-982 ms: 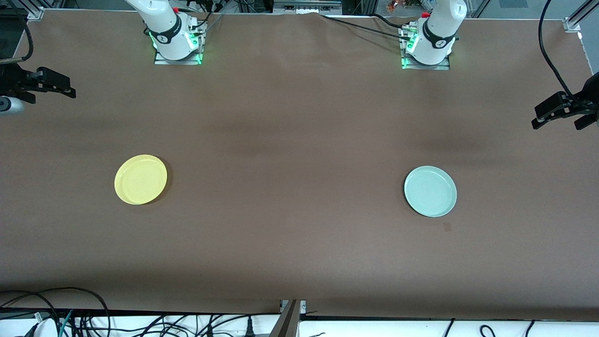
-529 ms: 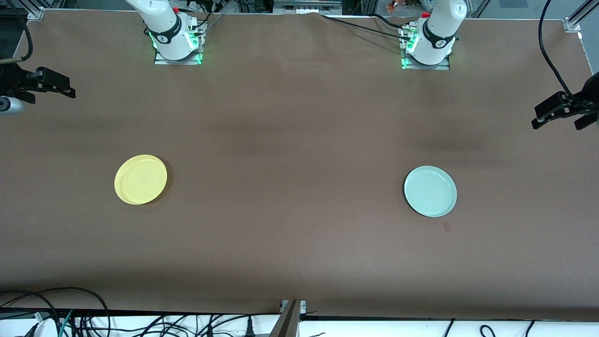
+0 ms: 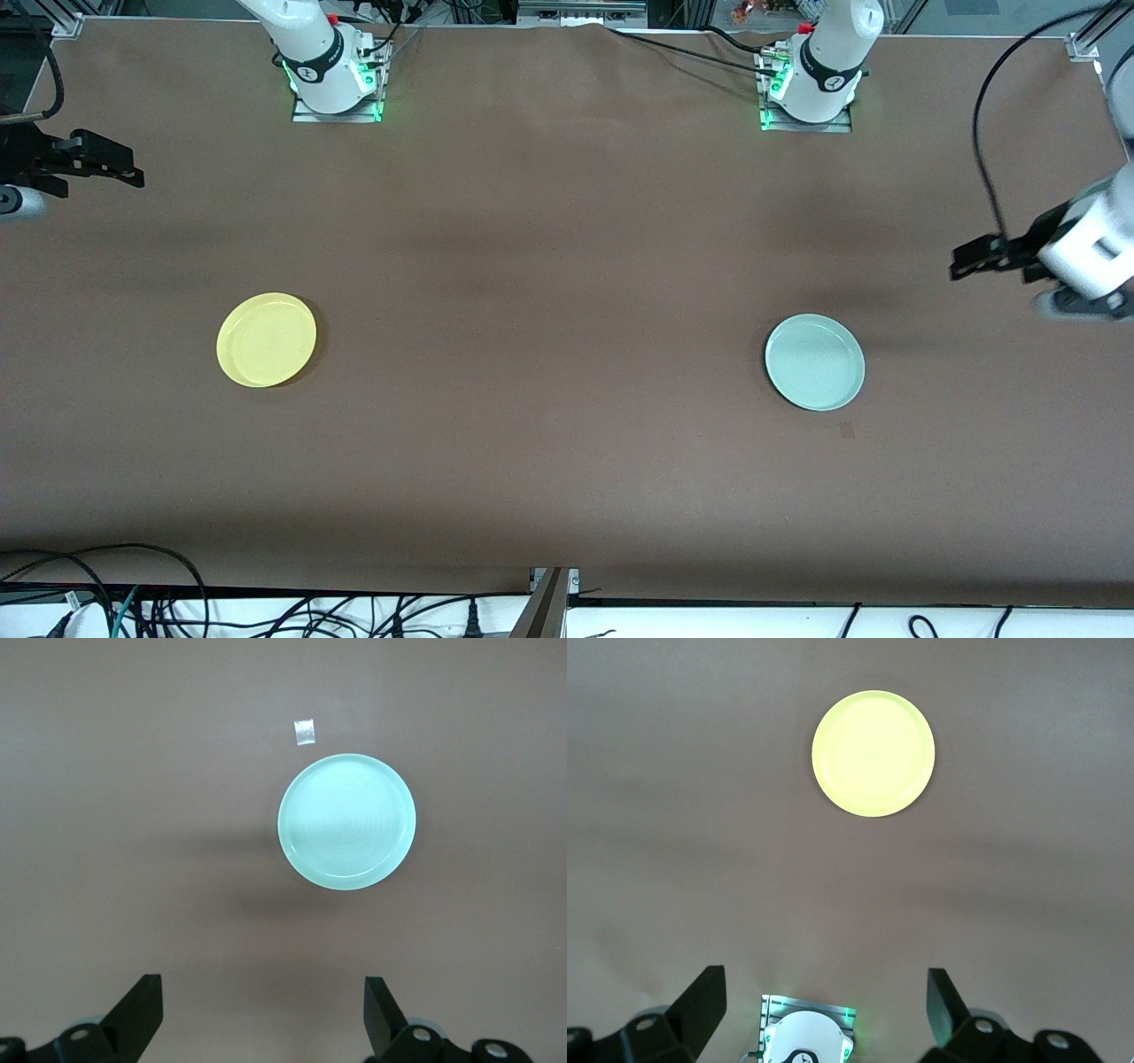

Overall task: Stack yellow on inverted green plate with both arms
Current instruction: 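Reach the left gripper to the green plate while the right gripper reaches yellow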

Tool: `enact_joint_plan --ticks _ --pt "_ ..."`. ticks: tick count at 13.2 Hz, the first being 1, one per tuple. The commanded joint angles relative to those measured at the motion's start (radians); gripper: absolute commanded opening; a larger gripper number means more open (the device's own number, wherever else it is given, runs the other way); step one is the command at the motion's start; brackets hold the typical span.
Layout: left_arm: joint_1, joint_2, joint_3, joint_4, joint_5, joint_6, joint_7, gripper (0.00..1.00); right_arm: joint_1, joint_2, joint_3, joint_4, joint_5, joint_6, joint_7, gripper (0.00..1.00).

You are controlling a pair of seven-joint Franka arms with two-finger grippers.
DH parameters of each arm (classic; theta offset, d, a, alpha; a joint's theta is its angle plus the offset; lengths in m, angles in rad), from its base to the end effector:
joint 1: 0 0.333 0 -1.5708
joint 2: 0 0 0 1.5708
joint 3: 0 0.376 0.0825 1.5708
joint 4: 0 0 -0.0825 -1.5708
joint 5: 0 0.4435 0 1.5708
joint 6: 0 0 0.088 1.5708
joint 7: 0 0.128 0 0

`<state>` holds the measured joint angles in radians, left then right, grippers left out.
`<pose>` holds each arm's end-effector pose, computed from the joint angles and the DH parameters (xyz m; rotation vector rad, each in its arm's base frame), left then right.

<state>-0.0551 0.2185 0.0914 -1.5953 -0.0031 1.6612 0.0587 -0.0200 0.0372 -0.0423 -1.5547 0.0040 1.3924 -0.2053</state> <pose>0.6795 0.0192 0.5162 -3.1227 0.0352 0.2383 0.6013 -0.0364 0.6359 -3.0895 -0.2216 0.3067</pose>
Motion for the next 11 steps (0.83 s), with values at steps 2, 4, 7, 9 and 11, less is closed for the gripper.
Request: enact_joint_plan --ticks 2,4,7,9,11 --pt "0.004 0.073 0.011 0.055 -0.015 -0.020 0.024 1.00 -0.009 0.041 0.007 0.030 0.013 -0.003 -0.012 1.00" --pt "0.000 0.126 0.010 0.051 -0.024 -0.017 0.003 1.00 -0.008 0.055 0.007 0.035 0.011 0.011 -0.014 1.00" --pt "-0.011 0.204 0.011 0.038 -0.051 0.089 -0.074 1.00 -0.008 0.113 0.007 0.038 -0.002 0.033 -0.006 1.00" --pt "-0.009 0.225 0.011 -0.039 -0.051 0.219 -0.104 1.00 -0.033 0.153 -0.008 0.038 0.004 0.043 -0.012 1.00" --pt "-0.002 0.220 0.011 -0.125 -0.051 0.328 -0.122 1.00 -0.075 0.205 -0.010 0.036 0.011 0.083 -0.012 1.00"
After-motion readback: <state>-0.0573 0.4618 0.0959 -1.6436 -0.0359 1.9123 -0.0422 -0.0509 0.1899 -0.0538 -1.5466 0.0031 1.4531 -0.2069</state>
